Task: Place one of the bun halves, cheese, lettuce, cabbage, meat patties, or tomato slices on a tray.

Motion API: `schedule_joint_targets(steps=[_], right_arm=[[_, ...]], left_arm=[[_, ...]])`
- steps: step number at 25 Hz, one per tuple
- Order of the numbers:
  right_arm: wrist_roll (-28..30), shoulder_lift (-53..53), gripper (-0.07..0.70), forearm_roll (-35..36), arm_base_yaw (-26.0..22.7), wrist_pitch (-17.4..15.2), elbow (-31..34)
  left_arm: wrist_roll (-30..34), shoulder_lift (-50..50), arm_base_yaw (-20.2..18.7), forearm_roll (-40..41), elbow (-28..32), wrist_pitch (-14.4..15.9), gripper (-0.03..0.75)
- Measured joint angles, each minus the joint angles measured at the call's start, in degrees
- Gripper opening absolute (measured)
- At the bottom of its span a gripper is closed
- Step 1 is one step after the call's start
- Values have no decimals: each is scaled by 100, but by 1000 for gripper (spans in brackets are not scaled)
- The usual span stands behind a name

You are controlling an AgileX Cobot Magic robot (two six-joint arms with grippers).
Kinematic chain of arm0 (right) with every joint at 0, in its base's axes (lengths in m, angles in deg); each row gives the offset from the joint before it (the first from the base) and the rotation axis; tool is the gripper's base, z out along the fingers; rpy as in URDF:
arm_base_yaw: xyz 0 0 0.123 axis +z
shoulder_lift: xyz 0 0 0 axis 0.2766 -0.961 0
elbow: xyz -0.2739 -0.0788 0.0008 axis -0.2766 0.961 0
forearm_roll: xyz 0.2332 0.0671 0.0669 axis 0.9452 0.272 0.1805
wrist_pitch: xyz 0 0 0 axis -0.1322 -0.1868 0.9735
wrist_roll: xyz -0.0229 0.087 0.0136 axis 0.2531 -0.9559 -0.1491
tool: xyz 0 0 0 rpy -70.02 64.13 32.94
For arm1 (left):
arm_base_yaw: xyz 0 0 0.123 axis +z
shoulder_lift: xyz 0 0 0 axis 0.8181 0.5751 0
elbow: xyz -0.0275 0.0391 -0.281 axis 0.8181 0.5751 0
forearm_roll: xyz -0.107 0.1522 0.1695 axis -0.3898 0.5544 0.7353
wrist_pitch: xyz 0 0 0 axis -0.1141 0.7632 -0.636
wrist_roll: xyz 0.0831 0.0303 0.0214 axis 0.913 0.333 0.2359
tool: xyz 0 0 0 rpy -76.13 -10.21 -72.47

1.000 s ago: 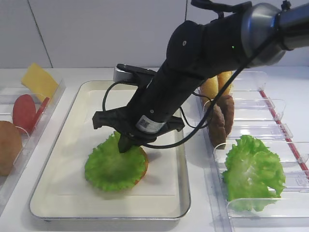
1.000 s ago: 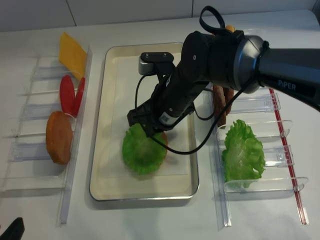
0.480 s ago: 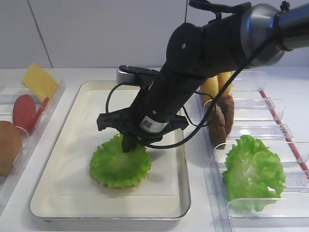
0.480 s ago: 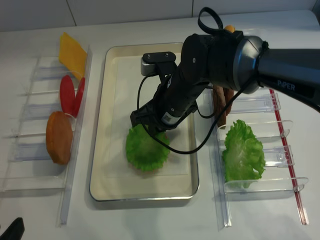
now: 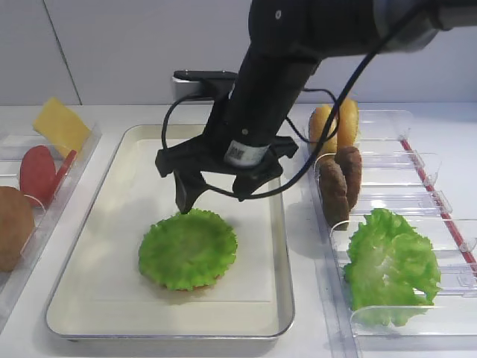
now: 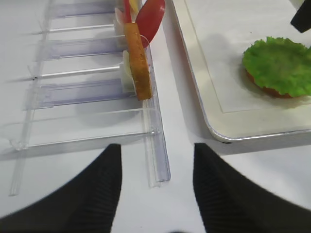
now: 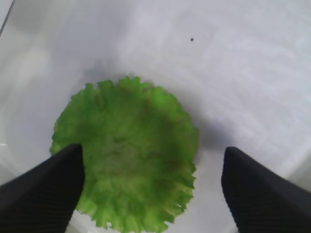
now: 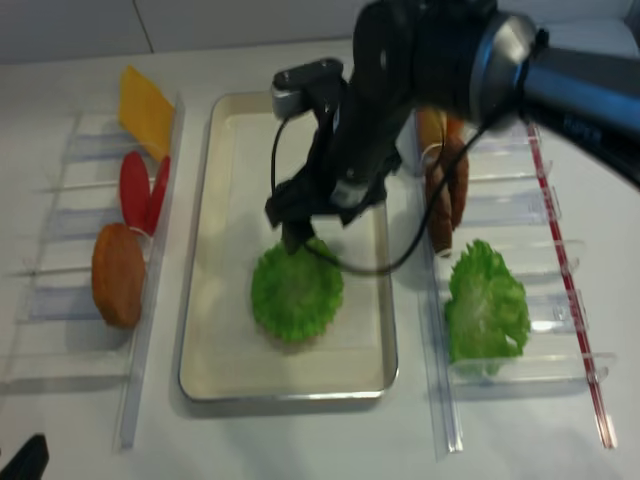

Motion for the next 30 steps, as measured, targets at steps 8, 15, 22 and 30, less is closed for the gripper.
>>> schedule_joint_targets(steps=[8,15,22,30], right_arm=[[-831,64,526,-847,-635,-1165,-632],[-1445,659,524,-2200,-828,-1423,-640],[-1582,1347,524,-2522,-1338,-1471,-640],[-1239,2722,524,-2583,-2127,-1516,-172]], left_arm=[[0,0,0,0,0,0,341],[0,-9,0,0,0,0,341],[0,-9,0,0,0,0,341],[0,-9,0,0,0,0,341]])
